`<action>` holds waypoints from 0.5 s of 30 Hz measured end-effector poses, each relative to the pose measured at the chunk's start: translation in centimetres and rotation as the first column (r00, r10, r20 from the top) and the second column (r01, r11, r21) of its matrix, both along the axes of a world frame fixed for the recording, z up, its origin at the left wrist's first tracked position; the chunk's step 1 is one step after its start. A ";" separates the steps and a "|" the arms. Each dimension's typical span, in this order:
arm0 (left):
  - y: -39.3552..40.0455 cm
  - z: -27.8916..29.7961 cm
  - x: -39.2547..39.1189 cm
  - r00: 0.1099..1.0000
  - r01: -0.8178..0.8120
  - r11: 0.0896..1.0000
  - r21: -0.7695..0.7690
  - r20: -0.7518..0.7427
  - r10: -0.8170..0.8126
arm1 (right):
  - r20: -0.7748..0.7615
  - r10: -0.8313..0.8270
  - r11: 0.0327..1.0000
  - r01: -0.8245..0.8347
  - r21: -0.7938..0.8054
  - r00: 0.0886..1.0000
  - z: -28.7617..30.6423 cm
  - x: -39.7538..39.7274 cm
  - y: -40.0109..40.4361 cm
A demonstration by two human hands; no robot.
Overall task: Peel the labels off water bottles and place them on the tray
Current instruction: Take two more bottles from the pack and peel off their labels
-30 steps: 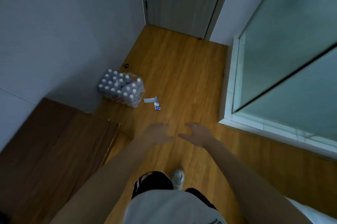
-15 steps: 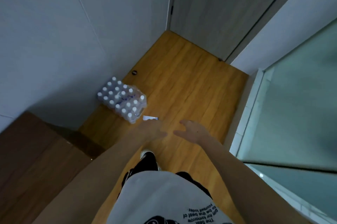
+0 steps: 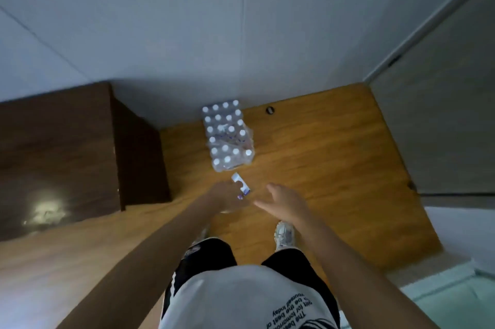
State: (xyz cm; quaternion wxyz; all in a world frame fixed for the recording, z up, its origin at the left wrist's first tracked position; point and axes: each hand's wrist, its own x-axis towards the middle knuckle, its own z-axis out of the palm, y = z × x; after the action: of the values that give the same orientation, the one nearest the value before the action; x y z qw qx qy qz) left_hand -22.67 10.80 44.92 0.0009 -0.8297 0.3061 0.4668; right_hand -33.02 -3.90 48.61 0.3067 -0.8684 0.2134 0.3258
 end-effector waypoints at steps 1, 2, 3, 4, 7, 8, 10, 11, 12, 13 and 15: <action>-0.6 0.1 -0.6 0.999 -0.035 0.999 -0.021 0.001 0.035 | 0.005 0.061 0.998 -0.061 0.014 0.998 -0.3 -0.1 -1.1; -1.3 -0.1 -1.4 0.997 -0.073 0.997 -0.034 0.015 0.074 | -0.006 0.112 0.994 -0.112 0.020 0.994 -0.7 -0.3 -2.2; -1.9 -0.3 -2.4 0.993 -0.110 0.993 -0.050 0.041 0.112 | -0.017 0.167 0.986 -0.167 0.009 0.986 -1.2 -0.5 -3.3; -2.2 -0.6 -3.2 0.991 -0.127 0.991 -0.041 0.044 0.129 | -0.031 0.211 0.977 -0.211 0.007 0.977 -1.5 -0.6 -4.2; -3.2 -2.1 -4.2 0.979 -0.195 0.980 -0.044 0.051 0.197 | -0.014 0.275 0.961 -0.276 -0.010 0.961 -3.7 -1.3 -6.4; -3.3 -3.1 -4.5 0.978 -0.203 0.979 -0.033 0.051 0.204 | -0.015 0.283 0.959 -0.283 -0.015 0.959 -4.8 -1.3 -7.0; -3.6 -6.2 -4.7 0.978 -0.203 0.979 -0.013 0.051 0.203 | -0.013 0.286 0.958 -0.286 -0.020 0.958 -7.9 -1.0 -7.8; -3.7 -8.2 -4.7 0.978 -0.199 0.980 -0.017 0.057 0.199 | -0.011 0.282 0.959 -0.282 -0.018 0.959 -9.8 -0.6 -8.1; -3.9 -10.4 -4.6 0.981 -0.186 0.983 -0.008 0.058 0.186 | 0.005 0.278 0.960 -0.278 -0.018 0.960 -12.1 -0.1 -8.3; -4.0 -12.9 -4.4 0.980 -0.180 0.984 -0.006 0.083 0.180 | 0.017 0.279 0.960 -0.279 -0.025 0.960 -14.8 0.3 -8.5; -4.3 -17.8 -3.6 0.979 -0.178 0.984 -0.026 0.092 0.180 | 0.046 0.304 0.952 -0.302 -0.041 0.952 -20.0 1.5 -8.8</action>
State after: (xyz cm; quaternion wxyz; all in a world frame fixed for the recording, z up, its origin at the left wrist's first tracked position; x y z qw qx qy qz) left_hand -26.27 6.49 27.13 -0.0340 -0.8749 0.2339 0.4228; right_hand -31.53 -12.67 28.58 0.2438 -0.9040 0.0753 0.3430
